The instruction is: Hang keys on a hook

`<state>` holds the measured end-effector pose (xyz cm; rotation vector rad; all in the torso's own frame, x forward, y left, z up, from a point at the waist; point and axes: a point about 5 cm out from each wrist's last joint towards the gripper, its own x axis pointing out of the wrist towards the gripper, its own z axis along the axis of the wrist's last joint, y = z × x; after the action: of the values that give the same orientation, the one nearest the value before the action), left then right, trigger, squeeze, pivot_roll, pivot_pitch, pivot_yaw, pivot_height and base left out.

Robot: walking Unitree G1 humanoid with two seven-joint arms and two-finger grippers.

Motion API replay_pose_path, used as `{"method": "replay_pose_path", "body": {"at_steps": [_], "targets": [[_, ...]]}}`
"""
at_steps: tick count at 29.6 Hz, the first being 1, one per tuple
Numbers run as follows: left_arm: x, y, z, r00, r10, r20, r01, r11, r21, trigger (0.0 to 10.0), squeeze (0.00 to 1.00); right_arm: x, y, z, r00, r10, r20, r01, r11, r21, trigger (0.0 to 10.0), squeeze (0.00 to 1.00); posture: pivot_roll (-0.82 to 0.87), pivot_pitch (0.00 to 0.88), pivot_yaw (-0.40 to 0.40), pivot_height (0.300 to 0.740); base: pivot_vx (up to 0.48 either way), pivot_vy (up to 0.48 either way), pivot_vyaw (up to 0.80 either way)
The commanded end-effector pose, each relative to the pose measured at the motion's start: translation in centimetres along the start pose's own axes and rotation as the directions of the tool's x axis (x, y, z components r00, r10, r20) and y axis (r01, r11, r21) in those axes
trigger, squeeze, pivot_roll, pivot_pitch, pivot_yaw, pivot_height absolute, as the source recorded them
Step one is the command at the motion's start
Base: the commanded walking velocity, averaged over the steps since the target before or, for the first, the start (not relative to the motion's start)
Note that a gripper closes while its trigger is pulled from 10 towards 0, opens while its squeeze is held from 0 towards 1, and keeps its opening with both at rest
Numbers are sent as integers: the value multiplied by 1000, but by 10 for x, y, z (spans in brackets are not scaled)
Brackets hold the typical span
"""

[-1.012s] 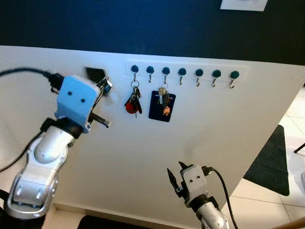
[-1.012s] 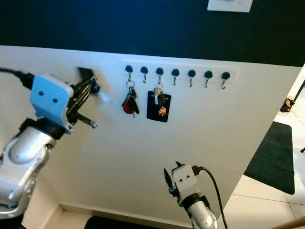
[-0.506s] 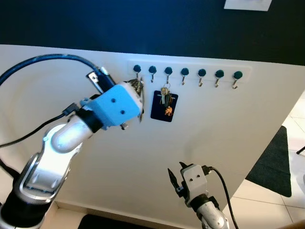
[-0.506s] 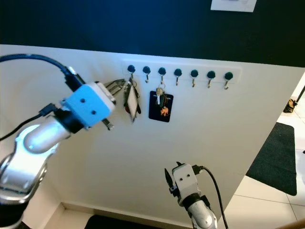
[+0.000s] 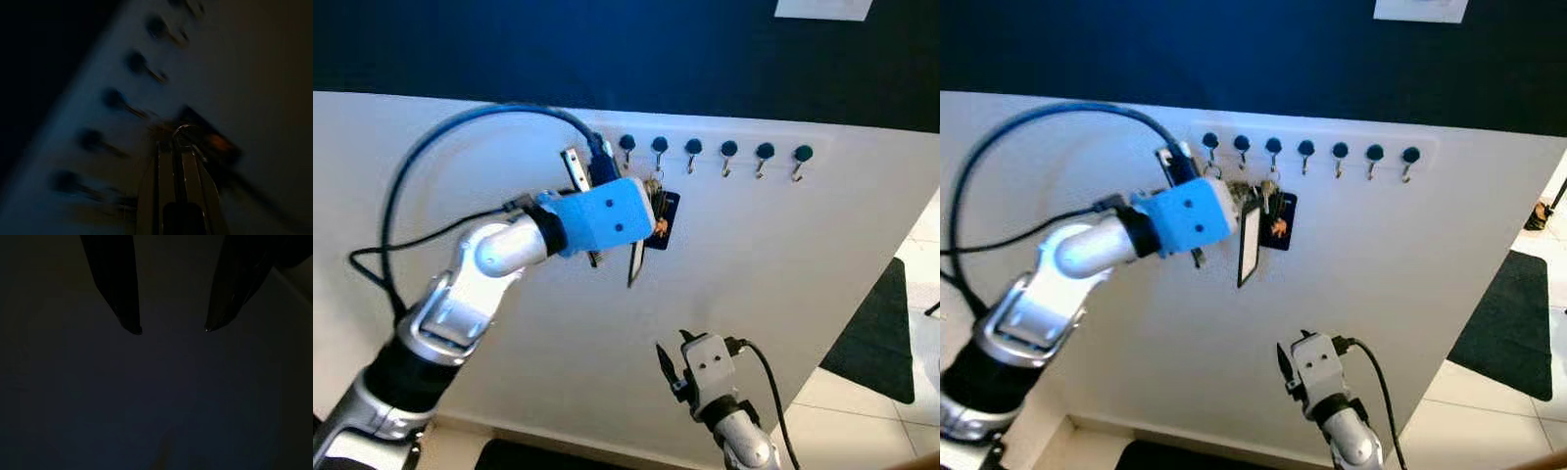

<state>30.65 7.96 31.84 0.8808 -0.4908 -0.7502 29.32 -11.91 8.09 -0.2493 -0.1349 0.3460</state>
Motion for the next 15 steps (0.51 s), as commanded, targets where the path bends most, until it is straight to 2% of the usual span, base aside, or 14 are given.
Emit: {"method": "replay_pose_path", "body": {"at_steps": [1,4,8,10,11,12,14,15], "targets": [[5,0,3,1000,-14,11,15,999,-52,10000,0,-2,1,-3,1000,-5,-21,4,1000,-2,10000,0,73,74,29,740,0,0,0],[13,7,5,1000,14,24,-12,994,-113,10000,0,-3,-2,-4,1000,-15,-22,14,1000,-6,10000,0,69,73,30,740,0,0,0],[18,13,5,999,36,29,-32,991,-130,10000,0,-4,-4,-3,1000,-24,-17,24,1000,-8,10000,0,63,70,32,740,0,0,0],[19,24,6,995,91,36,-84,984,-157,10000,0,-2,-9,11,998,-36,48,37,999,-14,10000,0,61,70,34,740,0,0,0],[19,24,6,995,91,36,-84,984,-157,10000,0,-2,-9,11,998,-36,48,37,999,-14,10000,0,61,70,34,740,0,0,0],[17,29,8,994,102,41,-93,979,-184,10000,0,-1,-10,22,995,-34,92,34,999,6,10000,0,58,70,35,740,0,0,0],[17,30,9,994,102,41,-93,977,-192,10000,0,-1,-10,25,994,-32,103,31,999,12,10000,0,58,70,35,740,0,0,0],[16,31,9,994,101,40,-91,976,-197,10000,0,0,-10,35,990,-14,140,12,1000,14,10000,0,59,71,35,740,0,0,0]]}}
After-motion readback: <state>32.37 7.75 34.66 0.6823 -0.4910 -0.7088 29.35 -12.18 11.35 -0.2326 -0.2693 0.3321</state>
